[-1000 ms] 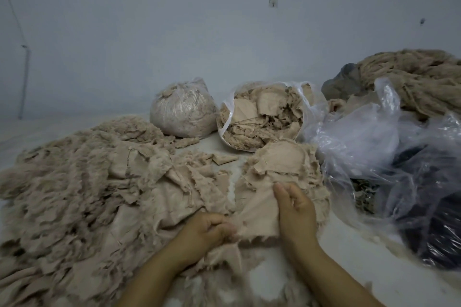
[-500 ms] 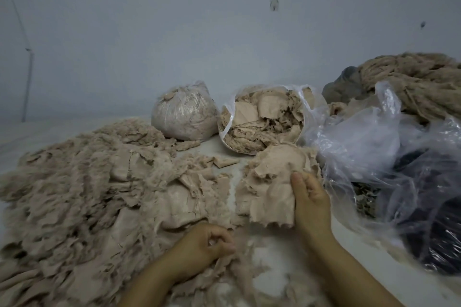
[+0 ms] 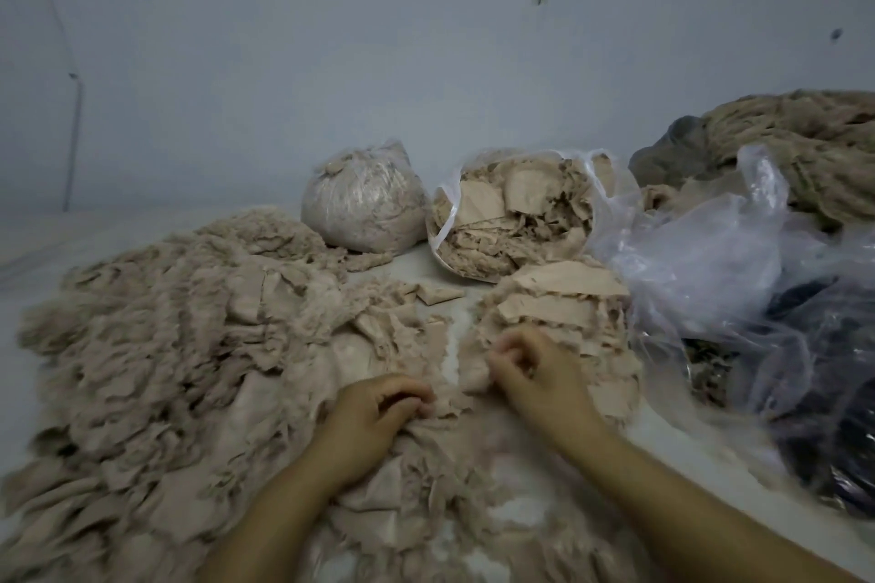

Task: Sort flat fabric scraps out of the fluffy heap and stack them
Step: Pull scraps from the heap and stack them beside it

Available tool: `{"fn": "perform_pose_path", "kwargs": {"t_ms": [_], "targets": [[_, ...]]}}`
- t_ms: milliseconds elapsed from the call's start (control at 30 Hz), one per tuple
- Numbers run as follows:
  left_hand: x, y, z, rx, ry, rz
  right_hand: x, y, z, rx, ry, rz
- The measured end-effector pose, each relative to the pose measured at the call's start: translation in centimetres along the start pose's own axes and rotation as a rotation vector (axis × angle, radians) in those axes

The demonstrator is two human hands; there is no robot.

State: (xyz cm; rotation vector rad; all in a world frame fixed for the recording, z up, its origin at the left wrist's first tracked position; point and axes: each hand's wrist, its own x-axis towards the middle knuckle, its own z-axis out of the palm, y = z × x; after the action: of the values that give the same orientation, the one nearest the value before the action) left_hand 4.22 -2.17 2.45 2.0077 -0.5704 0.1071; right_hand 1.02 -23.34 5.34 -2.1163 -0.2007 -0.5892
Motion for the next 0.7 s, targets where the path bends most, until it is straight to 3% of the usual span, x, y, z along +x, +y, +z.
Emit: {"fn": "perform_pose_path", "kwargs": {"t_ms": [100,167,233,267,333,400,467,567,633,700], "targets": [[-0.3,-1.3,0.5,0.172,-0.18,-0.024,-6.0,0.5,3.3,-0.056,-0.465,-0.121],[0.1,-2.4,0.5,0.363,-0.217,-0.032,-8.0,0.7,3.8,-0.091,-0.597,-0.179],[0.4,-2.9,0.7,0.428,-0.155,-0.061,-9.3,0.4,2.6,-0.188,-0.47,-0.346],[0.5,-2.8,0.8,0.388,-0.114,-0.065,-9.4,0.9,2.1,-0.243,-0.421,-0.335],[0.5,-2.7,1.1,0.229,-0.045,-0.068,-8.9,0.9,0.7,-0.304,-0.463,-0.241],[0.3,-2.6,1.2,0.114,-0.025,-0.072,-7.0,1.3,0.1,-0.281,-0.4,-0.039],[0.0,-2.6,1.3,0.098,-0.063,-0.053,-4.7,0.7,0.8,-0.314,-0.312,0.097],[-0.5,-1.7,1.9,0.026,-0.12,0.012,-2.5,0.5,3.4,-0.473,-0.313,0.268],[-0.8,-1.2,2.0,0.068,-0.167,0.086,-2.4,0.7,4.8,-0.558,-0.323,0.21],[-0.8,-1.0,1.9,0.245,-0.263,0.179,-2.8,1.0,5.6,-0.354,-0.307,0.143]]}}
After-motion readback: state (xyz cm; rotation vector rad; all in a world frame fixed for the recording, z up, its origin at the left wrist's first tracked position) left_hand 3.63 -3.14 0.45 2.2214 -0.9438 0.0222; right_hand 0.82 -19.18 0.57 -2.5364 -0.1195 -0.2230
